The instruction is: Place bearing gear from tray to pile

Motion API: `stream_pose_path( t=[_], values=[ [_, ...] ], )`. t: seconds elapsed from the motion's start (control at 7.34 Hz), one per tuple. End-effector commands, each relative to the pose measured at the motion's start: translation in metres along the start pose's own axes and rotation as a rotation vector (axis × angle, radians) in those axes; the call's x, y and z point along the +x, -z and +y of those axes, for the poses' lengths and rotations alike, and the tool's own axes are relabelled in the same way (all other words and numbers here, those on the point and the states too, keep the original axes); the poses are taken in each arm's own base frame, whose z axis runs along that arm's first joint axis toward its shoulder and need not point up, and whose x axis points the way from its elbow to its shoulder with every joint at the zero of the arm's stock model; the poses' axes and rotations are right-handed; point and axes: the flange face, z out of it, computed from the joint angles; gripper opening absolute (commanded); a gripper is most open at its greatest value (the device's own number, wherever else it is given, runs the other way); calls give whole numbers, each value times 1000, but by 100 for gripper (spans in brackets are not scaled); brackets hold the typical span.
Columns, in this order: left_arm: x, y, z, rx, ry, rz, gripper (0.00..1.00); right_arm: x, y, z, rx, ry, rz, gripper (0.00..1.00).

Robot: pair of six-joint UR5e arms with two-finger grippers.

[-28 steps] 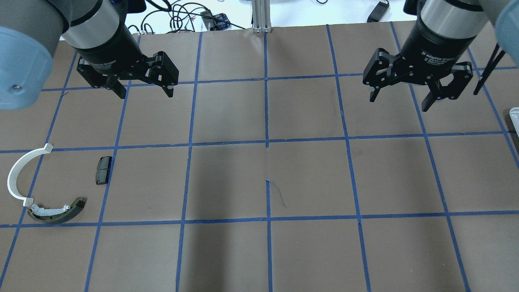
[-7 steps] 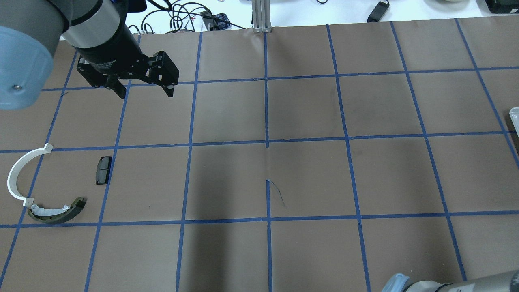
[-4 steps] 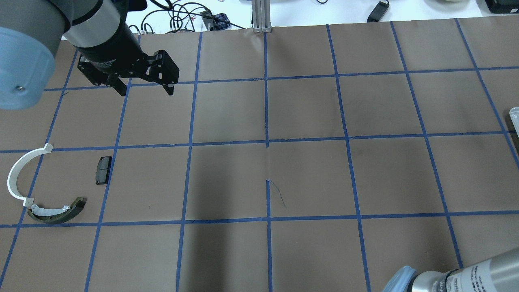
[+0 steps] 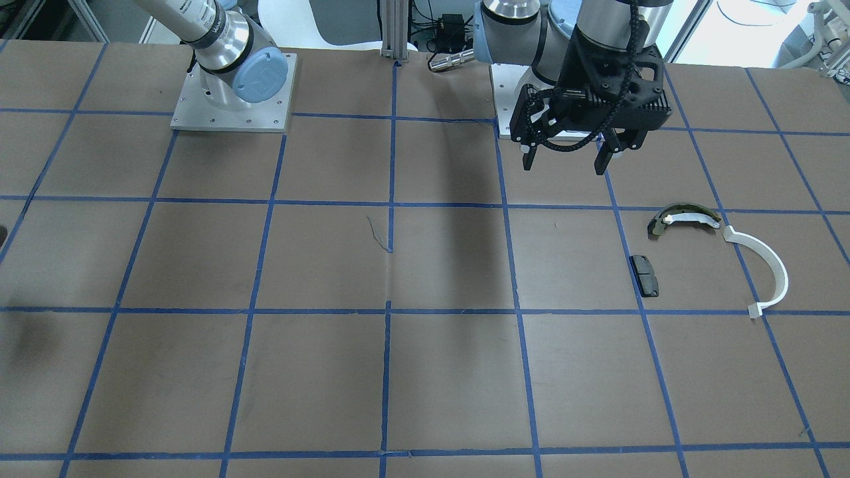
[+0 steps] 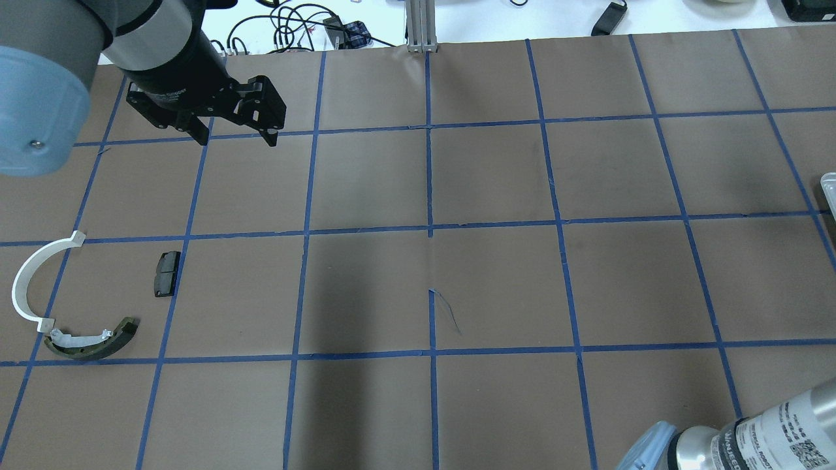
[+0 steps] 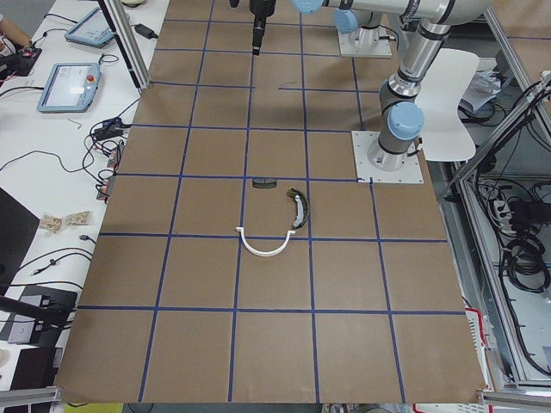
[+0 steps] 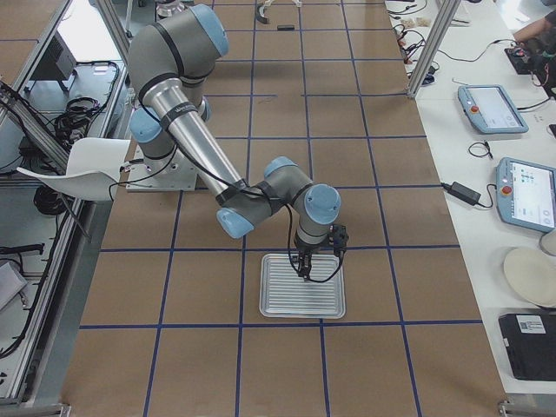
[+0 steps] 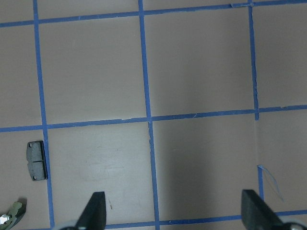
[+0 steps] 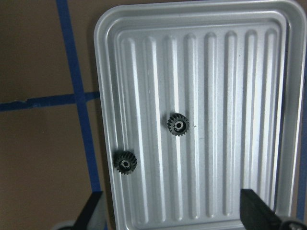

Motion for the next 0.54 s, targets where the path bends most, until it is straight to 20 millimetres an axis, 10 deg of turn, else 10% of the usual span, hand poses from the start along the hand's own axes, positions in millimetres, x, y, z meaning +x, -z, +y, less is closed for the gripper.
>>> stream_pose_path(
  t=[0.0, 0.14, 0.41],
  values=[
    [0, 0, 0, 1, -4, 2, 73, 10, -29, -8, 9, -36, 11, 97],
    [0, -1, 1, -10, 12, 0, 100, 12, -37, -11, 20, -66, 17, 96],
    [1, -2, 2, -13, 11, 1, 100, 12, -54, -14, 8, -83, -1, 90]
  ],
)
